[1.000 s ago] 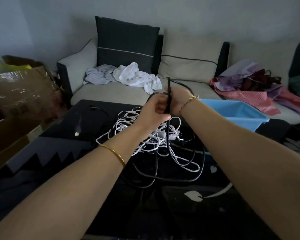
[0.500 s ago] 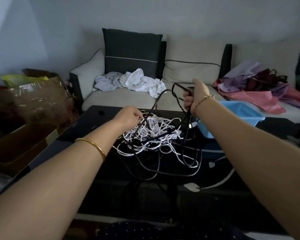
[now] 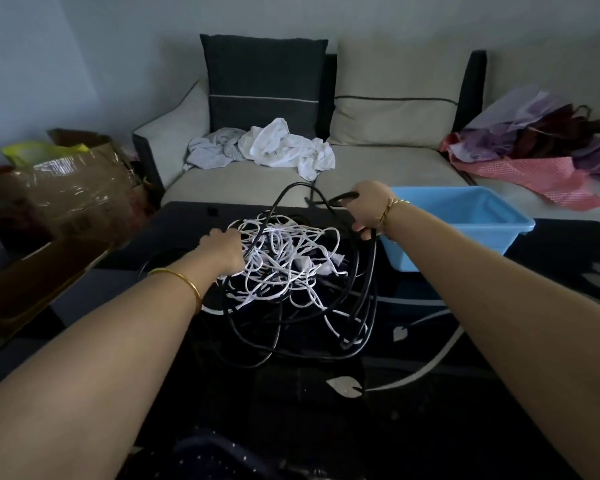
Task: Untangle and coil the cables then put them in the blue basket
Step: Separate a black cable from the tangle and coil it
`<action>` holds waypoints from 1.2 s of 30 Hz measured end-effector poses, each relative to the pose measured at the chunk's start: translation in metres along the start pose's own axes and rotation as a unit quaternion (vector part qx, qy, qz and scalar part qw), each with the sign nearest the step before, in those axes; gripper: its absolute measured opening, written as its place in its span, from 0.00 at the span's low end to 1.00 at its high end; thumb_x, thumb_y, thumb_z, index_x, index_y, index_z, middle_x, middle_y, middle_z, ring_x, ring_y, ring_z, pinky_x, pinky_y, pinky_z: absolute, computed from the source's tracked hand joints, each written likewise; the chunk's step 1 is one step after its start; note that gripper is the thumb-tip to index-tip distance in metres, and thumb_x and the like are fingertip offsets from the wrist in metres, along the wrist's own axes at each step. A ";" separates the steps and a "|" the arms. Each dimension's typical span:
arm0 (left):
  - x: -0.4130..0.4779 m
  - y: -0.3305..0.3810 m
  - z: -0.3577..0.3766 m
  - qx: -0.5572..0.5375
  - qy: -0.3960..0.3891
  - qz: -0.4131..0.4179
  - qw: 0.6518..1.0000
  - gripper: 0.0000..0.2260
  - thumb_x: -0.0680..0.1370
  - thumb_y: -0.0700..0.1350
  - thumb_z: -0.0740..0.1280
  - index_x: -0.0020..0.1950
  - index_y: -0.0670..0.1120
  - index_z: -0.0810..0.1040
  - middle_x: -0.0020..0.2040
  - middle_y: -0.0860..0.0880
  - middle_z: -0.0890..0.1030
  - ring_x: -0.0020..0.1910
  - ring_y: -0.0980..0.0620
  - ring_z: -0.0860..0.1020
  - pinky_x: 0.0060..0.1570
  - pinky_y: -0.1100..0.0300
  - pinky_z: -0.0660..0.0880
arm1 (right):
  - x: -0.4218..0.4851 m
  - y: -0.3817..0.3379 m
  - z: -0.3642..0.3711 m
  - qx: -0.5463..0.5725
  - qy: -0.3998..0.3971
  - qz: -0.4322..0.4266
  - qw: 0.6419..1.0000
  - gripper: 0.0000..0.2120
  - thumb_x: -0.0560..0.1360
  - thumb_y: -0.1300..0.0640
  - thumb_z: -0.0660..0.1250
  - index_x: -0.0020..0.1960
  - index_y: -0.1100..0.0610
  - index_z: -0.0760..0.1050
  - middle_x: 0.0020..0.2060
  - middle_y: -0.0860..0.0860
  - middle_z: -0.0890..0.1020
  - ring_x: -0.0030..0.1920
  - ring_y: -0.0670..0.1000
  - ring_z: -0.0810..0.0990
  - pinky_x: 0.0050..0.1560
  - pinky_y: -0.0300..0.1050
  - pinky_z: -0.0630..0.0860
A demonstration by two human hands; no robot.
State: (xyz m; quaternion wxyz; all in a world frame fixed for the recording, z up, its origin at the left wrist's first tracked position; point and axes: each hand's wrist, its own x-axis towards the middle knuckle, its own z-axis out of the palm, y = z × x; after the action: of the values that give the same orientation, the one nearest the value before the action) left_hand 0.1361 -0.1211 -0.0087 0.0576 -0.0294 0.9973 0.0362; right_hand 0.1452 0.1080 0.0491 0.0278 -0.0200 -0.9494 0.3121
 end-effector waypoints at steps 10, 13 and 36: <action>-0.004 0.033 -0.037 -0.280 0.153 0.070 0.945 0.23 0.79 0.39 0.62 0.73 0.38 0.61 0.70 0.38 0.66 0.66 0.42 0.69 0.59 0.57 0.67 | -0.047 -0.025 -0.032 0.291 0.161 -0.136 0.933 0.06 0.78 0.56 0.62 0.47 0.58 0.77 0.33 0.52 0.78 0.20 0.43 0.68 0.21 0.35 0.67; -0.019 0.046 -0.065 -0.362 0.187 0.136 0.903 0.25 0.78 0.40 0.64 0.74 0.40 0.59 0.67 0.42 0.69 0.64 0.46 0.71 0.51 0.62 0.65 | -0.063 -0.043 -0.046 0.298 0.186 -0.164 0.922 0.10 0.79 0.55 0.61 0.45 0.57 0.79 0.28 0.50 0.74 0.19 0.42 0.64 0.21 0.32 0.61; -0.077 0.088 -0.013 -0.907 -0.190 0.088 0.366 0.12 0.83 0.44 0.56 0.41 0.44 0.72 0.26 0.53 0.65 0.20 0.58 0.59 0.19 0.68 0.59 | -0.074 0.033 0.001 0.145 0.396 0.039 0.906 0.09 0.78 0.52 0.59 0.52 0.52 0.77 0.45 0.51 0.79 0.46 0.52 0.76 0.42 0.42 0.66</action>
State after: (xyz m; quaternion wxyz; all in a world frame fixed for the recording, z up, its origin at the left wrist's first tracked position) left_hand 0.2054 -0.0299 0.0190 0.1805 0.0313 0.3235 0.9283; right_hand 0.2194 0.1299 0.0252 0.3923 -0.1748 -0.8028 0.4136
